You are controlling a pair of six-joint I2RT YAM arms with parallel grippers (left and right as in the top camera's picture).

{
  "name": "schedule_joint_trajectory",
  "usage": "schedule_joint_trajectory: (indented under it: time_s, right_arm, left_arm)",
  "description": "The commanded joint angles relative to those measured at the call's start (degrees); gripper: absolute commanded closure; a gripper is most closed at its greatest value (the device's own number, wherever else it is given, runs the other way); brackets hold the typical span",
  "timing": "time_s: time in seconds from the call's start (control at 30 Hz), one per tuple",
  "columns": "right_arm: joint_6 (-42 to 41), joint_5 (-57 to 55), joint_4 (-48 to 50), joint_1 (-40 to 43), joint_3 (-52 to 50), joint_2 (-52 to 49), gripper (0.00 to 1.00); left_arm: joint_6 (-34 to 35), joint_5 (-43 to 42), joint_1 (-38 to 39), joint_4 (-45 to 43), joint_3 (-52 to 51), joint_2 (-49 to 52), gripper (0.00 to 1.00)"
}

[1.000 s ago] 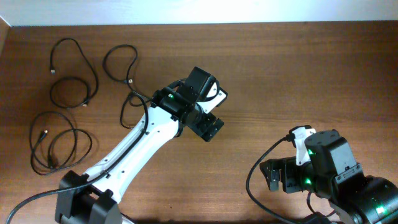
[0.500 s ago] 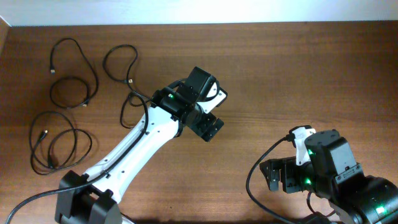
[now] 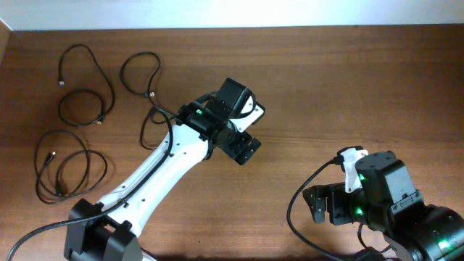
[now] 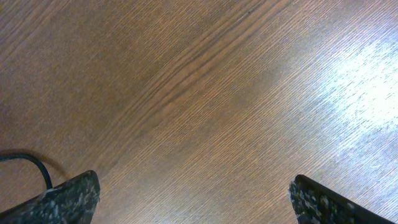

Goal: Untangle cables

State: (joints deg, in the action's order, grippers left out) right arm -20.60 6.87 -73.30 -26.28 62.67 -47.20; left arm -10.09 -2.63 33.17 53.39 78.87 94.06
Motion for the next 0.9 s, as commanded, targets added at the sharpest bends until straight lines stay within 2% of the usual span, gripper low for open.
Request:
schedule_joint_trajectory:
  time_s: [0.0,0.23,0.7,0.87]
  right_arm:
    - [0.17,-0.72,-0.02,0.04,0.11,0.17,0.04]
    - [0.17,-0.72,-0.02,0.04,0.11,0.17,0.04]
    - [0.17,-0.72,-0.02,0.04,0.11,0.17,0.04]
    - [0.17,-0.72,-0.02,0.04,0.11,0.17,0.04]
  left_arm:
    - [0.31,-0.83,0.07,0.09,0.02,-1.18,0.01]
    - [0.31,-0.81,0.09,0.09,0.02,-2.69,0.01]
    - [0.31,-0.81,0.70,0.11,0.02,-21.35,0.01]
    - [0.31,-0.81,0.70,4.85,0.02,-27.50,0.01]
